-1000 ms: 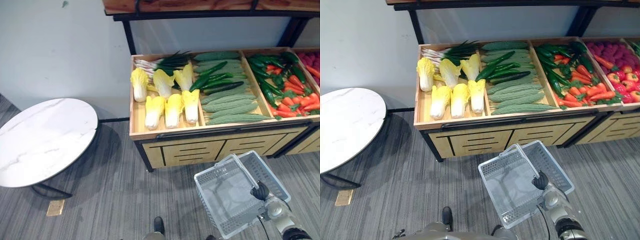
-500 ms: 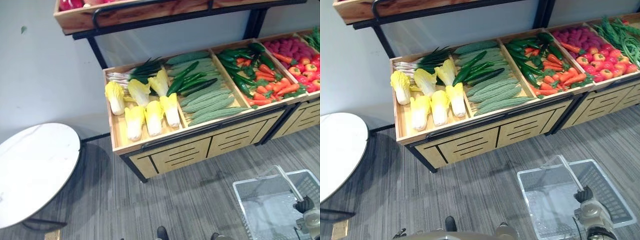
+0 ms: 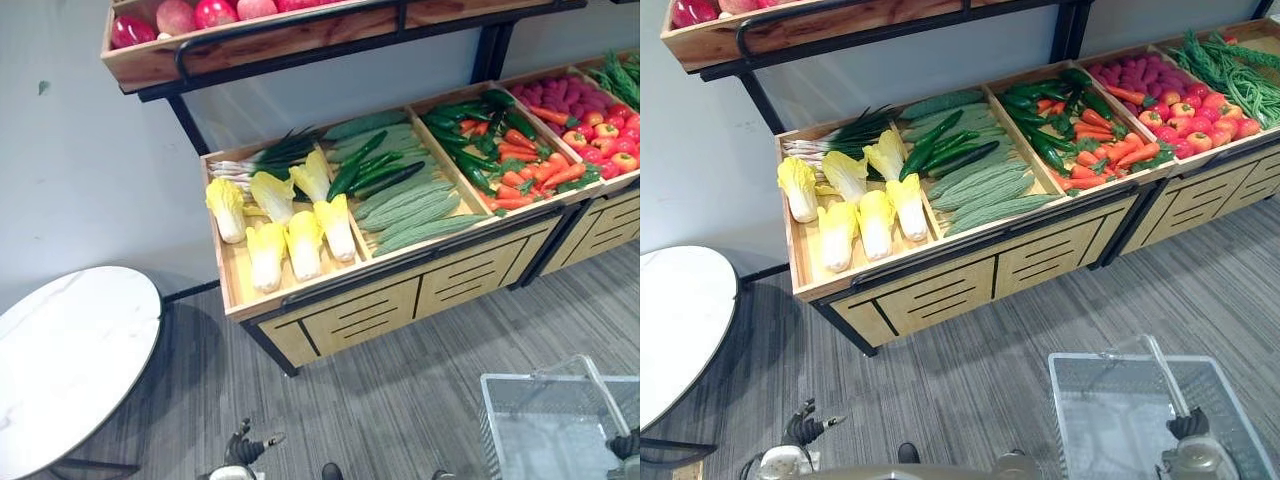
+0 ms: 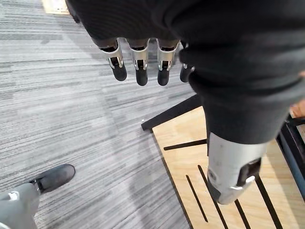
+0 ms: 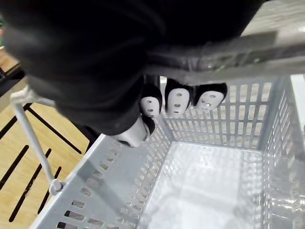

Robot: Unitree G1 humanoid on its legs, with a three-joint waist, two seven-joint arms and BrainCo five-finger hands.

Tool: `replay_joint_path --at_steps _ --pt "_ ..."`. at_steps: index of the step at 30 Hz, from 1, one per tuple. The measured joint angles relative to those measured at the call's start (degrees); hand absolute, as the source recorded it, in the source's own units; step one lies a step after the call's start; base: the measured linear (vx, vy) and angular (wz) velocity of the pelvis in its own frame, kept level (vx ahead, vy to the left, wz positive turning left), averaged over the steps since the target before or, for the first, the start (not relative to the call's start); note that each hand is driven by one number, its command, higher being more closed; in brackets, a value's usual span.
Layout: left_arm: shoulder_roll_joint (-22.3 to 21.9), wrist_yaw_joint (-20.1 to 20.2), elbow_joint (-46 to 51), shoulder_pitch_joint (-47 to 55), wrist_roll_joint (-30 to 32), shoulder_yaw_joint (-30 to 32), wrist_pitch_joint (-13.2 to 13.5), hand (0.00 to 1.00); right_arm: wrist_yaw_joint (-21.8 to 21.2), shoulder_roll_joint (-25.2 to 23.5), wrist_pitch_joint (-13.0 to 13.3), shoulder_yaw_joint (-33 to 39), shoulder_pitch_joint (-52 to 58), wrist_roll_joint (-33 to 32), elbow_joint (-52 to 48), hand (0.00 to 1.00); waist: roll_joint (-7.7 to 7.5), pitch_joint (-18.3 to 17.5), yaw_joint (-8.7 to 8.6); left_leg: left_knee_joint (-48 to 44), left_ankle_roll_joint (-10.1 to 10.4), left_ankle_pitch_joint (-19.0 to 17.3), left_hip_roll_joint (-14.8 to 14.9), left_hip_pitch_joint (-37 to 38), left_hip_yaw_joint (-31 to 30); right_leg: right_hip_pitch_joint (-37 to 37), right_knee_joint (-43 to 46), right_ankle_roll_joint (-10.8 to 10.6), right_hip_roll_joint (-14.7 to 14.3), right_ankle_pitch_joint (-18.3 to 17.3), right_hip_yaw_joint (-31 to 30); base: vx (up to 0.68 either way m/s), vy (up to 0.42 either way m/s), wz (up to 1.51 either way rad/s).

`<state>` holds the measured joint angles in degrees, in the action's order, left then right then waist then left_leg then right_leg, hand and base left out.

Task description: Pick vegetable in the basket

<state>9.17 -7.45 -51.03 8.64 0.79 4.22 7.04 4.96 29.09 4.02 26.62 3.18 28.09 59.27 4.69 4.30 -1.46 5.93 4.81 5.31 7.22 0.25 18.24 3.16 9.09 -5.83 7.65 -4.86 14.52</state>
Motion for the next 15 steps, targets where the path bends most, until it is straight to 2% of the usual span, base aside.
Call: replay_joint_path --at_steps 3,7,9,10,11,12,13,14,15 --pt "0.0 -0.1 -0.9 0.2 0.1 0.0 0.0 0.00 0.0 -2.1 -0.2 0.1 0.6 -0.9 0.1 1.00 -0.23 0.2 0.05 0.0 0.0 0.0 0.1 0.6 -0.1 -0.8 -0.1 0.1 -0.1 0.1 0.2 0.07 -0.003 0.01" --pt "-0.3 0.0 -7.6 0.5 0.6 0.4 -0.1 0.00 0.0 -3.8 -0.3 0.5 0.2 -2.5 0.6 1.00 -0.52 0.3 0.23 -0.3 -0.2 -0.6 0.0 2.0 -0.2 -2.3 -0.3 0.1 -0.1 0.1 0.3 0.05 0.012 0.01" --pt "-0.7 0.1 -10.9 1.5 1.2 0.9 -0.3 0.00 0.0 -4.2 -0.3 2.4 0.2 -3.4 1.1 1.00 -1.12 0.6 0.34 -0.1 -0.7 -1.1 -0.8 2.9 -0.4 -2.6 1.3 -0.5 0.9 -0.9 0.8 0.00 0.055 0.10" --pt "-0.8 0.5 -12.3 2.5 2.9 1.3 -0.7 0.00 0.1 -4.5 -0.3 3.3 0.3 -3.4 1.1 1.00 -2.12 1.3 0.33 0.0 -1.2 -2.3 -2.2 3.3 -0.9 -2.4 4.0 -1.5 3.2 -2.8 1.1 -0.04 0.115 0.31" --pt "-0.7 0.8 -13.6 3.3 3.9 1.7 -1.2 0.00 0.3 -5.2 -0.5 4.7 0.5 -3.5 1.2 1.00 -3.75 1.8 0.22 -0.5 -2.3 -3.3 -4.3 4.5 -1.4 -2.4 6.1 -3.5 5.8 -4.7 1.9 -0.01 0.139 0.39" --pt "-0.7 1.0 -14.2 3.9 4.4 1.9 -1.5 0.00 0.7 -5.7 -0.8 5.0 0.5 -3.5 1.2 1.00 -4.94 2.0 0.21 -2.8 -3.2 -5.0 -5.6 4.3 -1.1 -2.6 6.8 -4.6 7.4 -5.2 2.3 0.08 0.166 0.43" --pt "-0.7 1.0 -14.5 4.8 4.6 2.9 -1.7 0.00 1.1 -6.1 -0.9 5.2 0.6 -3.9 1.3 1.00 -5.96 2.3 0.31 -9.5 -3.5 -8.9 -6.4 3.5 0.0 -2.0 11.3 -6.8 9.2 -4.3 1.9 0.13 0.195 0.24" --pt "-0.2 1.1 -15.3 5.4 4.8 3.1 -2.4 0.00 1.4 -6.7 -1.2 5.7 -0.3 -4.1 1.4 1.00 -6.10 2.9 0.81 -11.7 -5.4 -12.7 -6.4 2.9 -0.2 3.0 21.6 -6.5 10.7 -2.5 -1.1 0.06 0.238 0.13" --pt "-0.2 1.2 -15.7 5.9 5.1 3.5 -2.7 0.00 1.6 -7.1 -1.2 5.9 -1.0 -4.3 1.5 1.00 -5.77 3.4 1.19 -11.9 -6.0 -13.4 -6.2 3.4 -0.5 5.4 26.2 -6.0 11.0 0.0 -2.4 -0.01 0.208 0.12"
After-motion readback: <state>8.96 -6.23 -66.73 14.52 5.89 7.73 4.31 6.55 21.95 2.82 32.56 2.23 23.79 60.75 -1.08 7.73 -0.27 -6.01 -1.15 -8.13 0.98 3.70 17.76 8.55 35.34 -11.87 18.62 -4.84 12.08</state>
